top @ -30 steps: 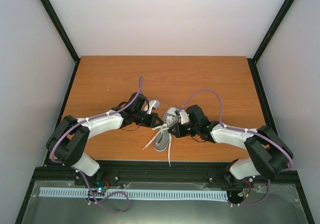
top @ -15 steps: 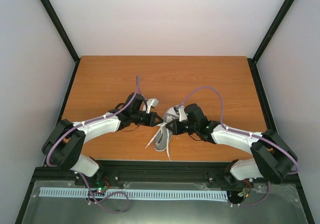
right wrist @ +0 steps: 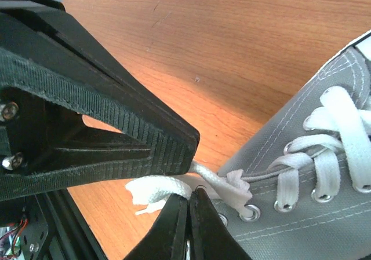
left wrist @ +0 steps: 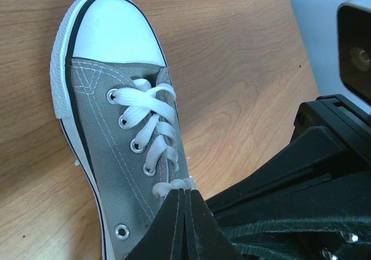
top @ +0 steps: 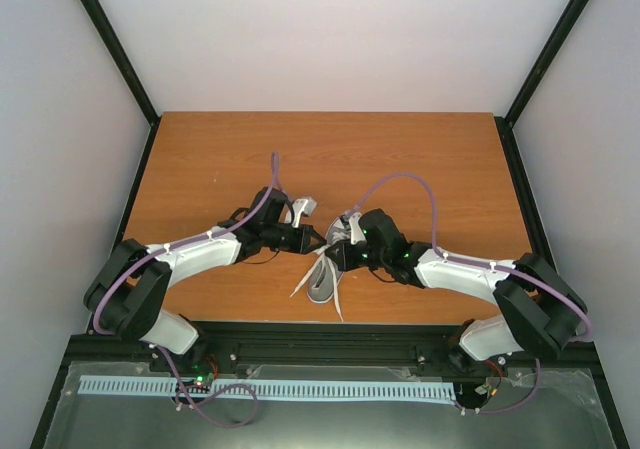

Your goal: Tie the shoes

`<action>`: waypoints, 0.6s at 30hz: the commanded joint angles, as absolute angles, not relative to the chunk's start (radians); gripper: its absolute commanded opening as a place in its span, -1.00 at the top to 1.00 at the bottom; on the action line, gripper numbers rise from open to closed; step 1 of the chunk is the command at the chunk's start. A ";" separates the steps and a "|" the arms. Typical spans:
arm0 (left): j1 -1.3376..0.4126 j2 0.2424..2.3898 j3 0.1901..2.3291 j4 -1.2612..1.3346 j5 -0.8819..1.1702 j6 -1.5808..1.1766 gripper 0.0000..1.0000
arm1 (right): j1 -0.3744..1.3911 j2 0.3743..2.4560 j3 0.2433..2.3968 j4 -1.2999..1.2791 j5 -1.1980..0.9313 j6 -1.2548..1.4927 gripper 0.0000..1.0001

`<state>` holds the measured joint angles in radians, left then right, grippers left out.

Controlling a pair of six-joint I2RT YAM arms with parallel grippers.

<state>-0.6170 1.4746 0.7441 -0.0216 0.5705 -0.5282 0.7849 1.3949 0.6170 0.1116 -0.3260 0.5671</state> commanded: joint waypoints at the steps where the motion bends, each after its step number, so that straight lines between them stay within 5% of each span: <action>1: -0.611 1.471 0.742 0.002 0.553 -0.540 0.98 | 0.796 1.390 0.641 0.136 -0.274 0.573 0.94; 18: -0.612 1.465 0.742 0.018 0.562 -0.558 0.99 | 0.802 1.414 0.648 0.156 -0.291 0.528 0.95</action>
